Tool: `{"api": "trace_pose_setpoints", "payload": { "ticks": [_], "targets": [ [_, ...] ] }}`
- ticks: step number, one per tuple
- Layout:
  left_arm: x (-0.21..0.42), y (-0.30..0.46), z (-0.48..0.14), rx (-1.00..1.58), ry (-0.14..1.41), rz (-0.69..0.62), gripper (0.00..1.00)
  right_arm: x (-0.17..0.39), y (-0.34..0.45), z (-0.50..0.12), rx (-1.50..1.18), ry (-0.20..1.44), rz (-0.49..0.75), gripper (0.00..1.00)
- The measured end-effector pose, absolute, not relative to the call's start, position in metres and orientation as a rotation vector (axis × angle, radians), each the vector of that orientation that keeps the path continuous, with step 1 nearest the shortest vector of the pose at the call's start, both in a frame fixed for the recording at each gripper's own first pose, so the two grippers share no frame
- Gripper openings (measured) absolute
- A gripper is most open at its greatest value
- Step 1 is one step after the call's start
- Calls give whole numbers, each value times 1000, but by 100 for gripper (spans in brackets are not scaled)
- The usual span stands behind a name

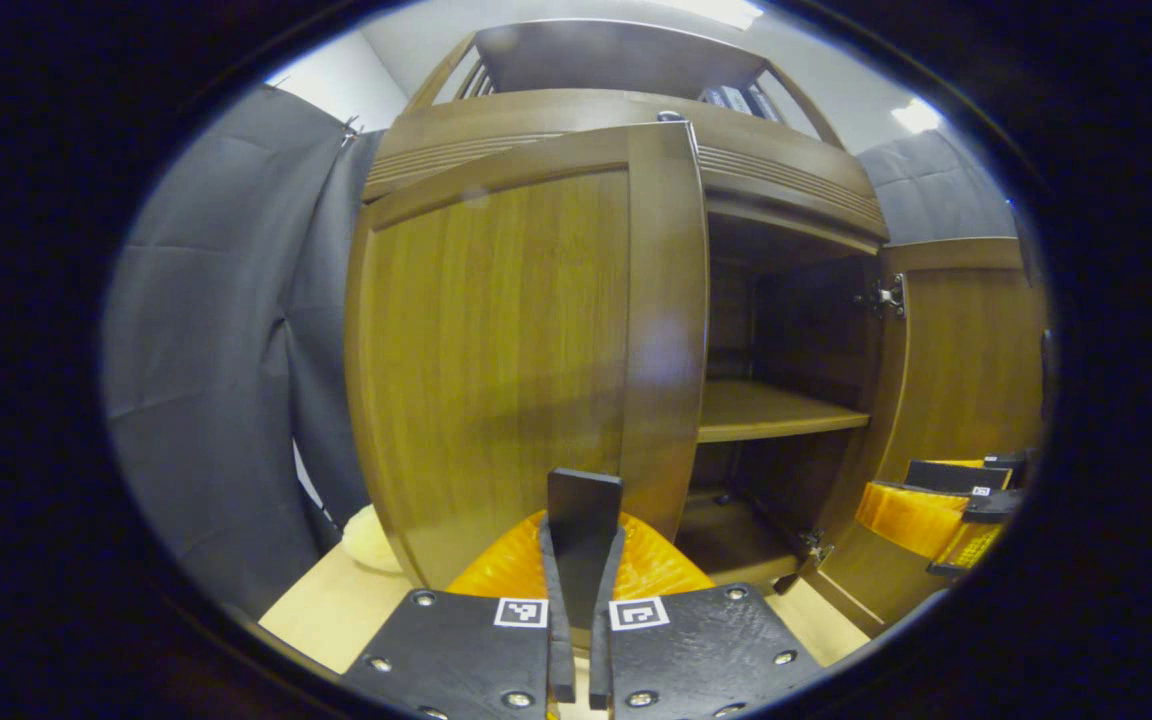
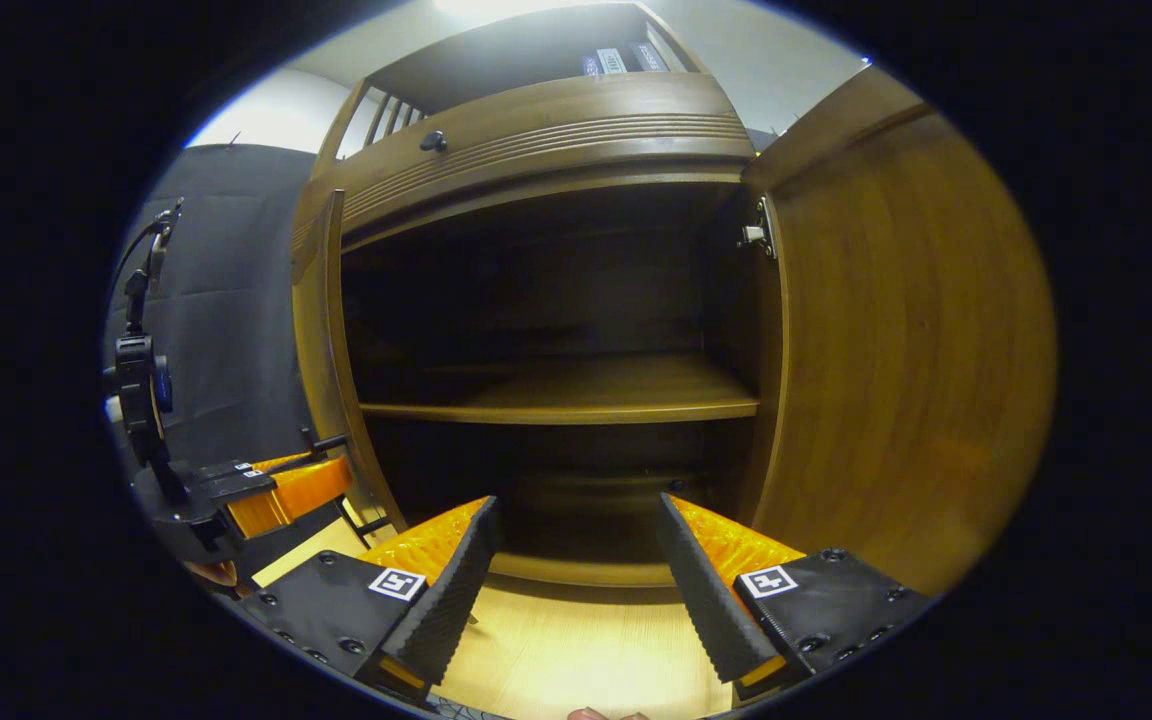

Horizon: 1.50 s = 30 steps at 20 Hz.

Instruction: Open the right door of the double-door shoe cabinet with the right hand, and open the left door with the left hand.

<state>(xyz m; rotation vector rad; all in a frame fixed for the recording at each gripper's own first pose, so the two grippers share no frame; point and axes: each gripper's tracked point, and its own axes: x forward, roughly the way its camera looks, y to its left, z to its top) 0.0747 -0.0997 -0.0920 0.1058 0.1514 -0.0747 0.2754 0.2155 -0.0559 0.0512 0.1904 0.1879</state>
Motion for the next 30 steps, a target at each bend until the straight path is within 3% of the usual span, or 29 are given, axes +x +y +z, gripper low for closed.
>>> {"api": "trace_pose_setpoints", "payload": {
  "ticks": [5,15,20,23,24,30],
  "targets": [
    [79,-97,-93,102,146,-58,10,250,218,-57,38,194,199,94],
    [78,-90,-80,90,110,3,7,207,204,-54,12,141,156,94],
    [58,-51,-66,87,66,19,8,201,206,-53,33,129,158,94],
    [50,-32,-64,108,53,-13,7,192,212,-52,34,120,172,94],
    [51,-27,-63,130,48,-24,3,189,214,-51,32,116,177,94],
    [44,4,-75,214,62,-113,7,177,211,-53,34,121,165,93]
  ]
}}
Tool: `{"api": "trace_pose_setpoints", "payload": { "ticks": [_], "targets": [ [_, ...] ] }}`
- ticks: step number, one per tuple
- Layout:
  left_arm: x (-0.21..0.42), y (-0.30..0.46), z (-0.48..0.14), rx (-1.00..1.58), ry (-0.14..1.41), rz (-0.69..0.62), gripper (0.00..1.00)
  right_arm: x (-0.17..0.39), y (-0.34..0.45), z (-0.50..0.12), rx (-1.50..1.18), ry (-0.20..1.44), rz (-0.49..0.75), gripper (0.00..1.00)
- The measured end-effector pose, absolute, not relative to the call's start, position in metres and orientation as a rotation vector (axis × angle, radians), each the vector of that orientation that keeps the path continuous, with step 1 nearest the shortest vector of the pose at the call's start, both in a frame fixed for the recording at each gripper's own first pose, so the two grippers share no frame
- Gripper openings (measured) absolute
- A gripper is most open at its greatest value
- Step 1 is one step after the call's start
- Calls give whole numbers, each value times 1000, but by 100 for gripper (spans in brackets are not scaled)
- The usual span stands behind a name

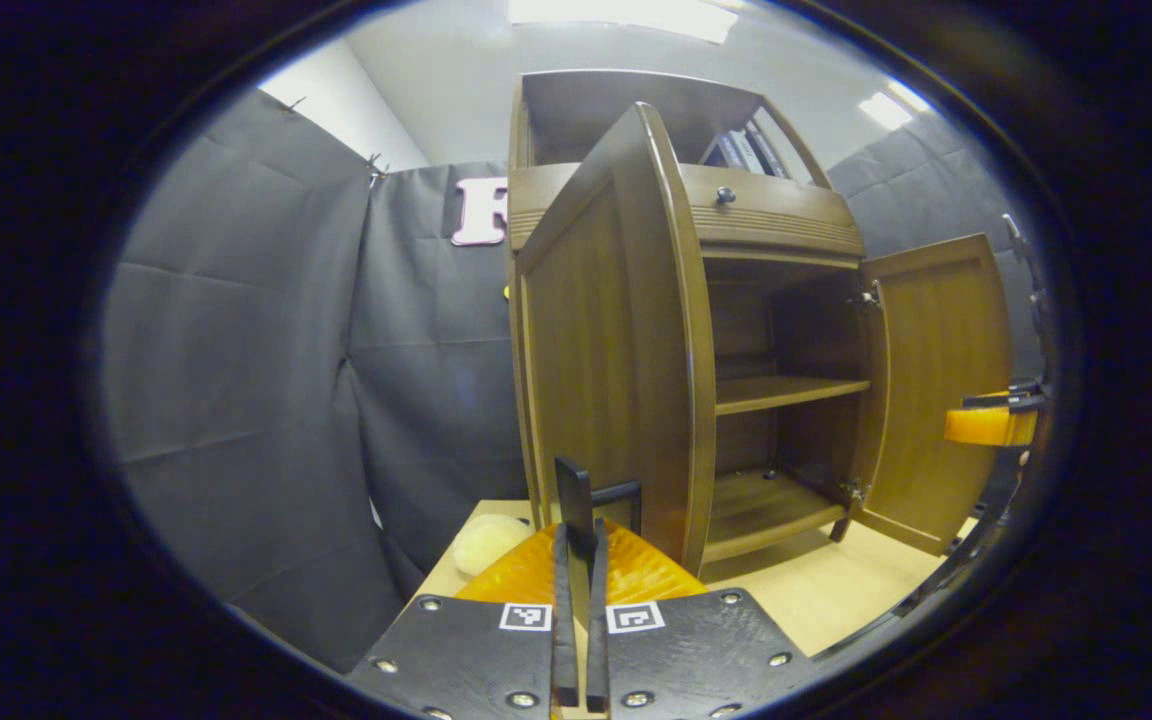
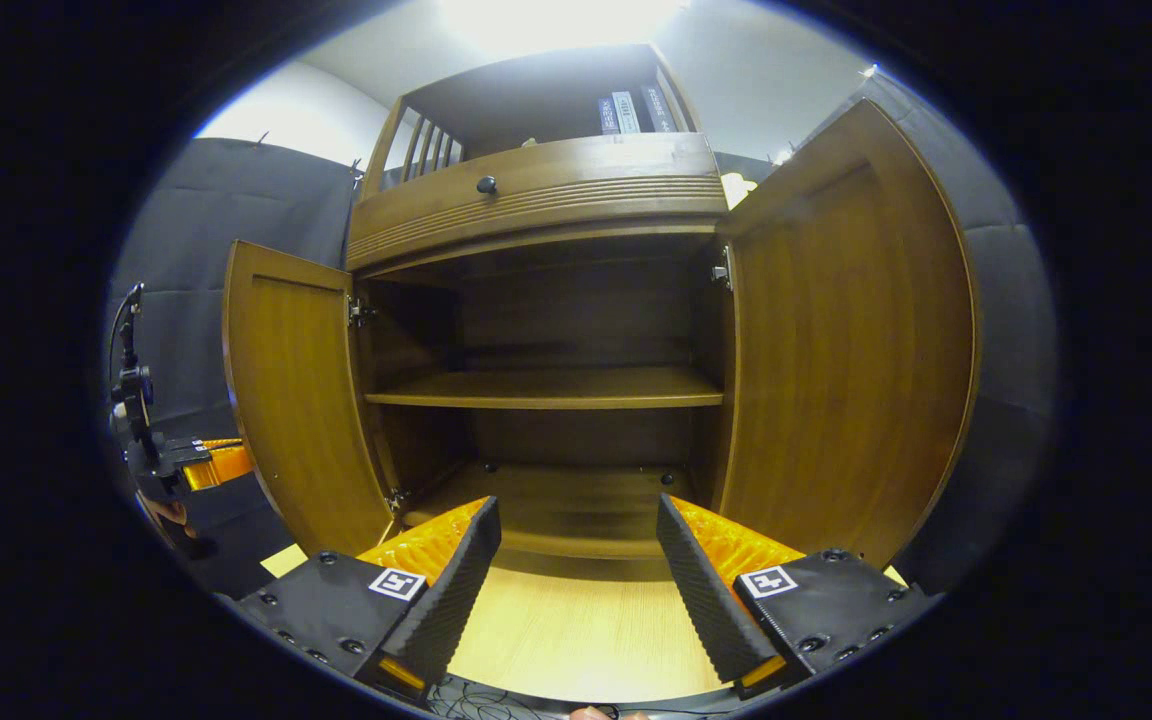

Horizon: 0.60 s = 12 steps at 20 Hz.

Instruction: Open the right door of the double-door shoe cabinet with the right hand, and open the left door with the left hand.

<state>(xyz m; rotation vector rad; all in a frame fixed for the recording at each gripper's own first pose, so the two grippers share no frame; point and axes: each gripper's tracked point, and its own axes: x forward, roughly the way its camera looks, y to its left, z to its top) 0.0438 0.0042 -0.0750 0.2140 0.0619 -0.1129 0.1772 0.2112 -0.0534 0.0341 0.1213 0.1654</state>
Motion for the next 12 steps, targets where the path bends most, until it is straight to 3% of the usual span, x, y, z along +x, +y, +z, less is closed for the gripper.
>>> {"api": "trace_pose_setpoints", "payload": {
  "ticks": [8,10,11,12],
  "targets": [
    [45,106,-67,113,42,-59,5,171,197,-47,13,122,105,93],
    [46,120,-75,121,75,-97,6,171,197,-50,10,143,100,93],
    [45,130,-76,140,81,-107,7,172,197,-50,5,156,95,98],
    [45,135,-78,147,94,-123,7,172,197,-49,-2,161,87,94]
  ]
}}
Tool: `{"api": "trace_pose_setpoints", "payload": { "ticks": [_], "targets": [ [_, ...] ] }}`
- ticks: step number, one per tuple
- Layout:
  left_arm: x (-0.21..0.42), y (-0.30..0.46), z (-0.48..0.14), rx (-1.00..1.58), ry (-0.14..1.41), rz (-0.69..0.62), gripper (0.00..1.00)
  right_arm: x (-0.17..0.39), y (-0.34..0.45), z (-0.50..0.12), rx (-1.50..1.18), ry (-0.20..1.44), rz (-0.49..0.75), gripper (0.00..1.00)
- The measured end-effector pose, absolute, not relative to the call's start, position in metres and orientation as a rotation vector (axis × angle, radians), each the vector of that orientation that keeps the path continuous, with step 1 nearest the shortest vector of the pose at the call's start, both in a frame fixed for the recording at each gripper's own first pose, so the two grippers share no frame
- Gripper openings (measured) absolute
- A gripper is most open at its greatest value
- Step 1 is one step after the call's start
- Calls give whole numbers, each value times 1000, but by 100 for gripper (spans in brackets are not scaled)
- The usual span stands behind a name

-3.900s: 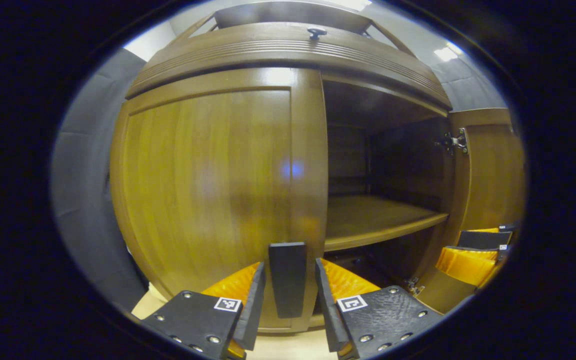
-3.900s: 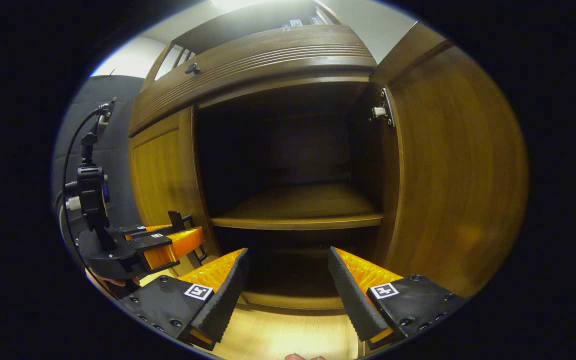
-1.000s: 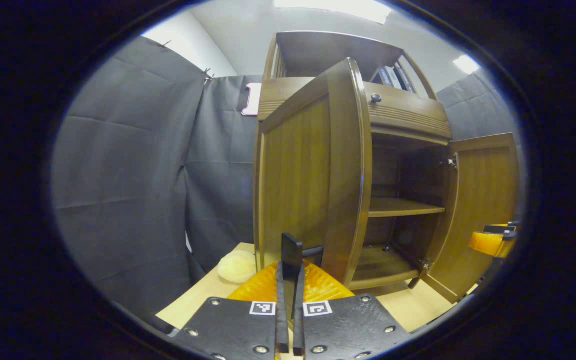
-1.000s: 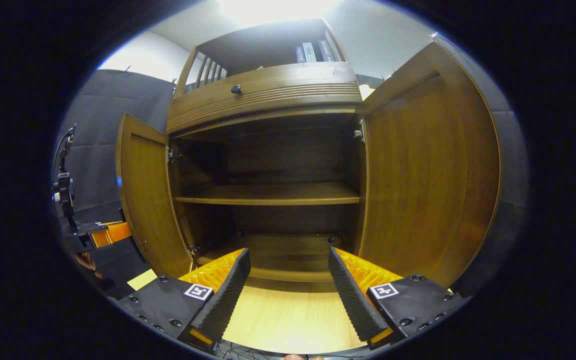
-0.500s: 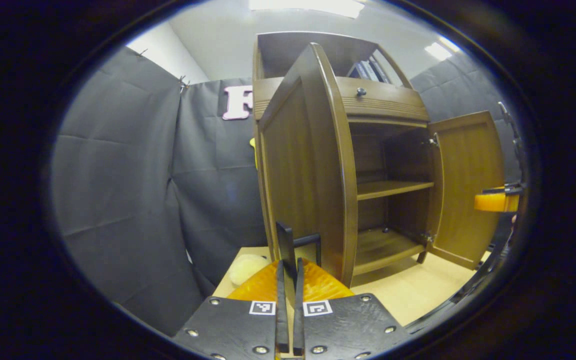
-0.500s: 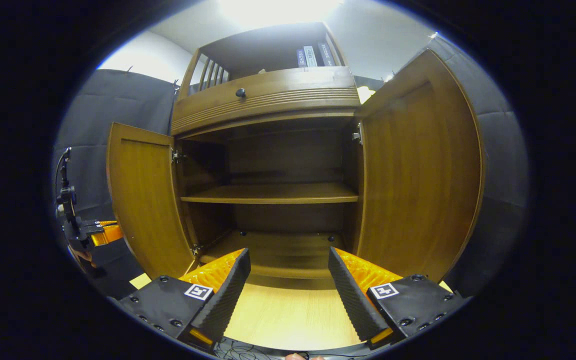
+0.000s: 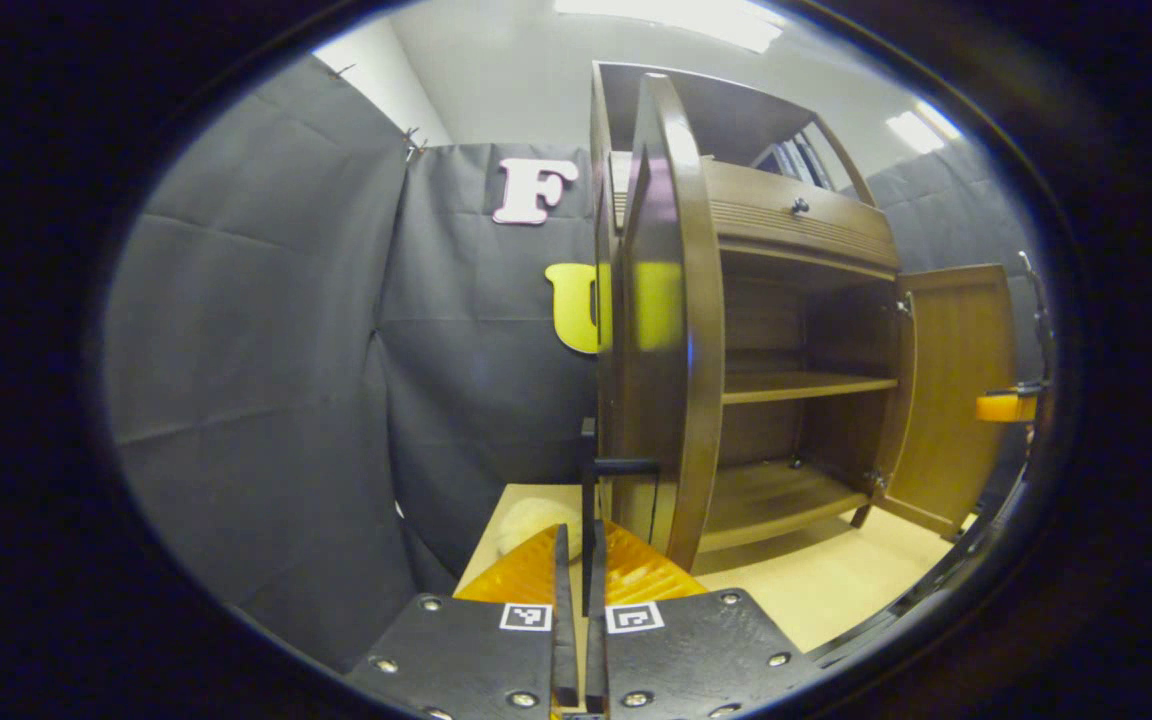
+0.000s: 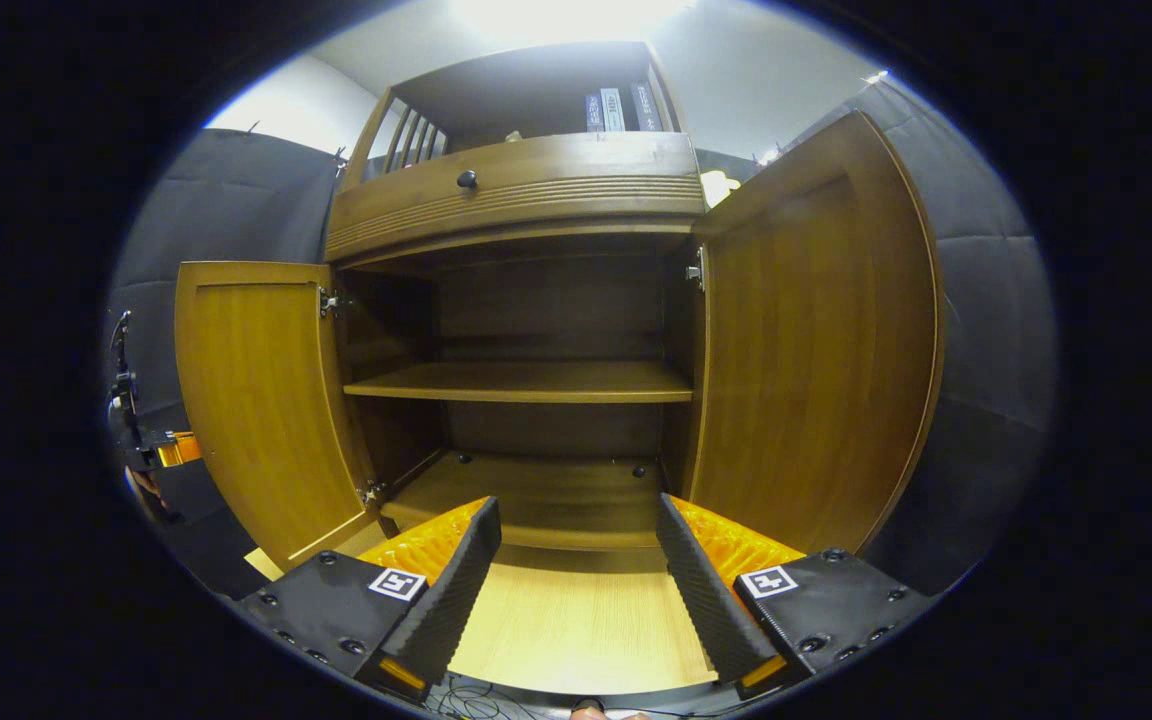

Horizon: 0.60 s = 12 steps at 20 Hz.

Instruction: Open the right door of the double-door shoe cabinet with the right hand, and open the left door with the left hand.

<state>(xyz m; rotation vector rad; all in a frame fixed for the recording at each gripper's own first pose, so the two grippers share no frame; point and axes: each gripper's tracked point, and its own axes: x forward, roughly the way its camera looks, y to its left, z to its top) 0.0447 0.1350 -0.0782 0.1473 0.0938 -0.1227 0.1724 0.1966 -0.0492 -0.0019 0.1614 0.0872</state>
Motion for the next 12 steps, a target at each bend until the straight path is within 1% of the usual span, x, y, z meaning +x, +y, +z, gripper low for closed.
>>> {"api": "trace_pose_setpoints", "payload": {
  "ticks": [2,3,8,12],
  "targets": [
    [39,133,-78,137,92,-153,5,174,198,-44,-23,168,80,93],
    [37,134,-76,138,84,-157,7,175,199,-41,-37,171,82,93],
    [19,140,-64,158,51,-116,7,185,205,-33,-41,193,83,94],
    [-19,156,-45,182,46,-44,5,190,210,-31,-34,194,98,94]
  ]
}}
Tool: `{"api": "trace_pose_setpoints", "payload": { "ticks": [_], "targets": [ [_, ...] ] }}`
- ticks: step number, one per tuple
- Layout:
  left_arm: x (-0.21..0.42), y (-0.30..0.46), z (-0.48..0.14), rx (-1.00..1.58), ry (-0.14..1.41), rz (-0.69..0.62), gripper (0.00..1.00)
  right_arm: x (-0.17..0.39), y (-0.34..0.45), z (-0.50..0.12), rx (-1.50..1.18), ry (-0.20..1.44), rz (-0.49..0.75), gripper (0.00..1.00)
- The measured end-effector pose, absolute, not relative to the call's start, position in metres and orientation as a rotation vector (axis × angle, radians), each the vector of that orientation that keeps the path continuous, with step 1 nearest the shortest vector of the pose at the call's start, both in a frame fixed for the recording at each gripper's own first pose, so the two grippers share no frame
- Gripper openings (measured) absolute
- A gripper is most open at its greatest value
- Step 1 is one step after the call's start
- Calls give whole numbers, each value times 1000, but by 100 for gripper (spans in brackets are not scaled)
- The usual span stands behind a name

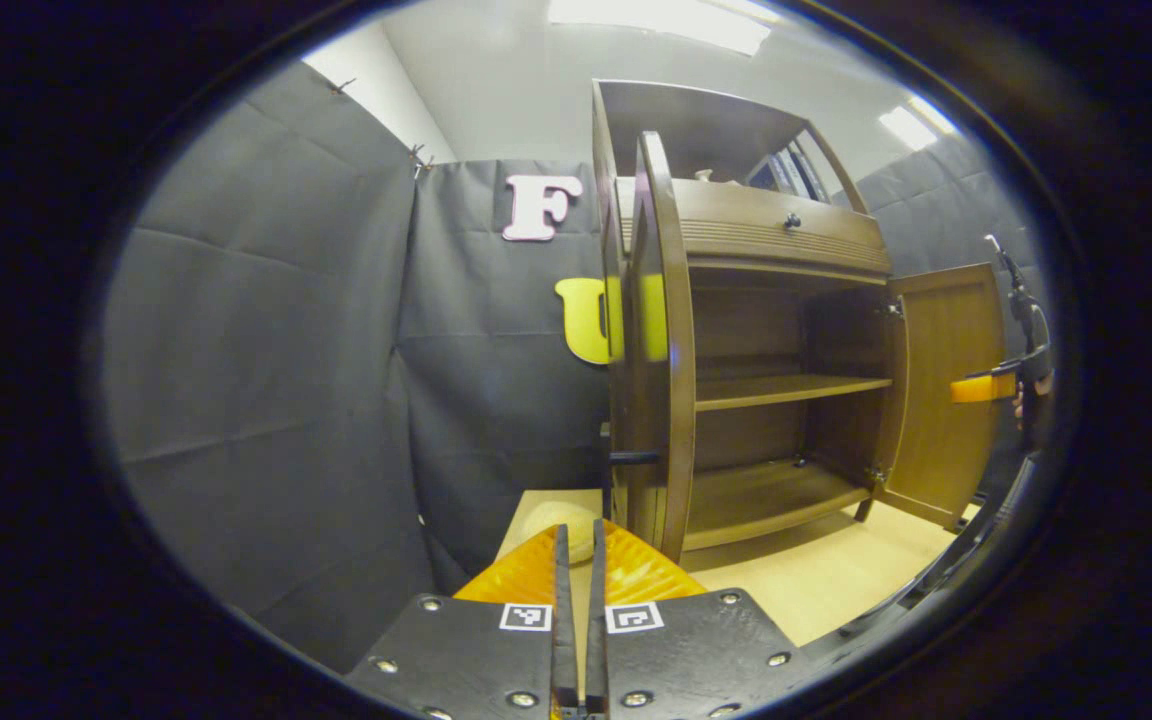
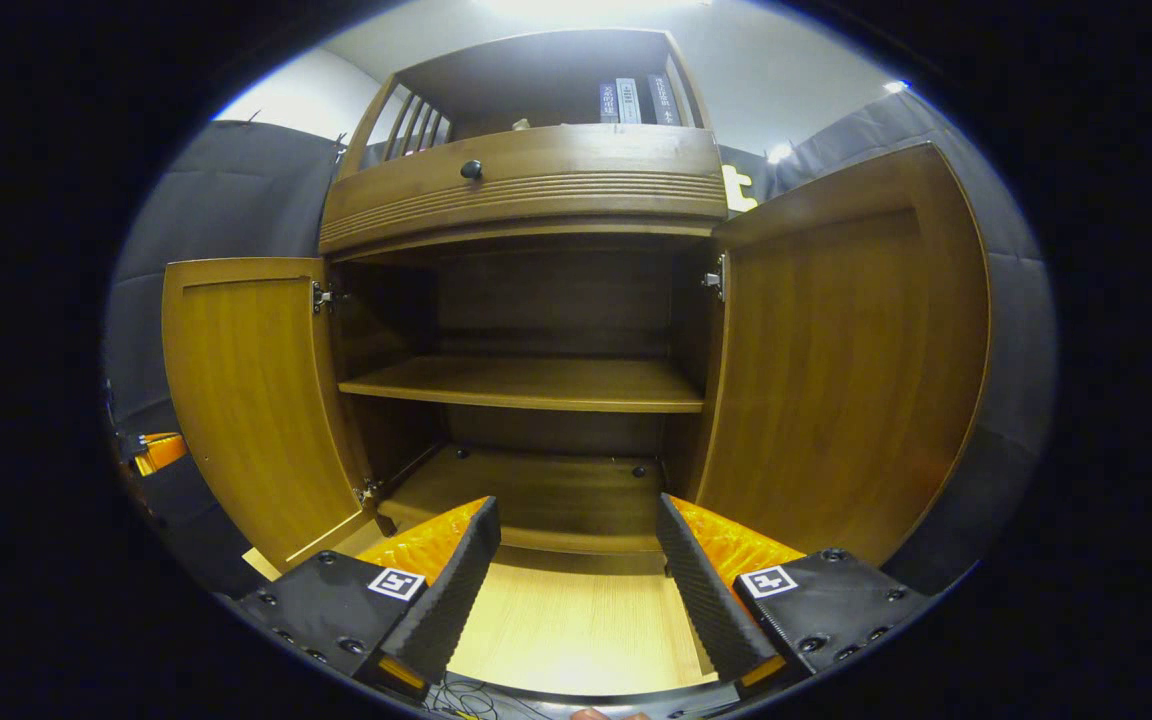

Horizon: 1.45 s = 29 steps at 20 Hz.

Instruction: Open the right door of the double-door shoe cabinet with the right hand, and open the left door with the left hand.

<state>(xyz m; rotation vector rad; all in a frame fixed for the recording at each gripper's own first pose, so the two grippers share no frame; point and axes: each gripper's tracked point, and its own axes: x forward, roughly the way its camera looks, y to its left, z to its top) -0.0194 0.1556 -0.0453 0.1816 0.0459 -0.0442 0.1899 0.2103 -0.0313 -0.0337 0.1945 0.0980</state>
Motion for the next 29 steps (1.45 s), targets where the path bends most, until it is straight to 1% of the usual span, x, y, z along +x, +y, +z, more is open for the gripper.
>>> {"api": "trace_pose_setpoints", "payload": {
  "ticks": [2,5,7,8,9,12,16,20,23,29],
  "targets": [
    [-47,159,-28,186,34,9,6,197,213,-32,-40,181,109,94],
    [-81,141,5,120,-14,68,8,204,224,-36,-11,187,151,94],
    [-96,112,25,68,-50,69,32,204,228,-34,-13,180,180,94],
    [-100,96,34,58,-66,67,44,203,227,-33,-20,177,191,99],
    [-103,83,39,57,-77,67,57,201,226,-33,-26,180,205,94],
    [-104,31,45,69,-76,31,93,193,223,-37,-49,210,242,94],
    [-92,-33,33,110,-58,-3,93,177,219,-40,-77,233,286,94],
    [-78,-68,10,108,-22,7,93,168,212,-44,-73,239,313,94],
    [-82,-78,-3,68,-6,25,93,165,205,-51,-60,260,314,94],
    [-93,-66,-6,67,24,114,93,162,208,-65,-52,303,341,94]
  ]
}}
